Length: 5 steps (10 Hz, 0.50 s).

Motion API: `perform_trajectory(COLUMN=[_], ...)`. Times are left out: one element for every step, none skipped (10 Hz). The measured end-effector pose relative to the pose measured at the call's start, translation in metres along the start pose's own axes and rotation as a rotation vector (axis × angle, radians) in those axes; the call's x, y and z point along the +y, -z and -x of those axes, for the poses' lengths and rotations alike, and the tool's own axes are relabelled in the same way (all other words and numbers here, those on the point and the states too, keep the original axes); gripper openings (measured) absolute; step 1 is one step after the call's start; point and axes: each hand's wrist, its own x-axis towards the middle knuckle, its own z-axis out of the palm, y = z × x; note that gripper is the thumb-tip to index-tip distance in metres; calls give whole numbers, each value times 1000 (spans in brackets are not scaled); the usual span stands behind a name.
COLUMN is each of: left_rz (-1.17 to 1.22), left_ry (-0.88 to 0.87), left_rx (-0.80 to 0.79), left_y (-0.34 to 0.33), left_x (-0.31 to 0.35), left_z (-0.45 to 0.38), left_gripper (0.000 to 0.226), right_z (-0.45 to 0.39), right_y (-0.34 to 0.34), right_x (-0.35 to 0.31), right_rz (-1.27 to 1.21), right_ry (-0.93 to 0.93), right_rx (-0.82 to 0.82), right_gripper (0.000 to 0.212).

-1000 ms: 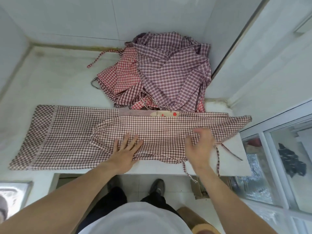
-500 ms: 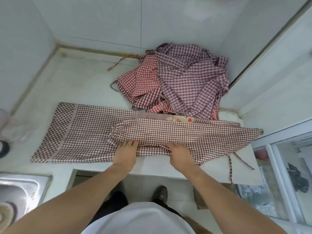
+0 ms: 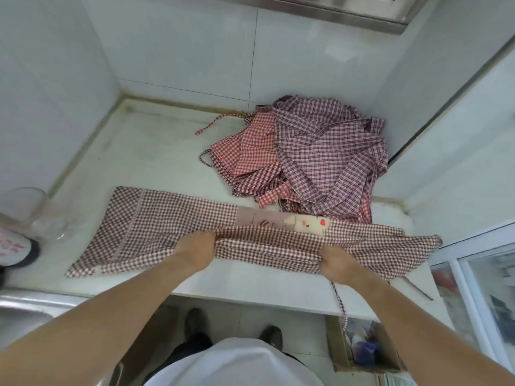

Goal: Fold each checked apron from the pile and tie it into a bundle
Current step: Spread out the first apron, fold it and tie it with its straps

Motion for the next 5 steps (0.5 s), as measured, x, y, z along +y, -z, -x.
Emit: perform_trajectory(left_rz=[40,6,22,87,144], left_ry=[11,55,70,98,130], left_rx=[-239,-434,-403,-336,-249], left_y=[8,12,9,5,11], left_x=[-9,-25,-43,-58,-65], left_z=[-10,-18,-23,-28,-29], left_gripper=[53,79,80,70,52], right_z=[-5,-1,-4,-3,-6], right_y=[15,30,22,25,25], right_x=[-3,-6,9,10,12], right_rz=[41,-308,-460,-442,-363], right_ry=[-22,-233,-140,-120,-133], right_rx=[-104,-204,-78,16,123], right_gripper=[15,14,11,14,21])
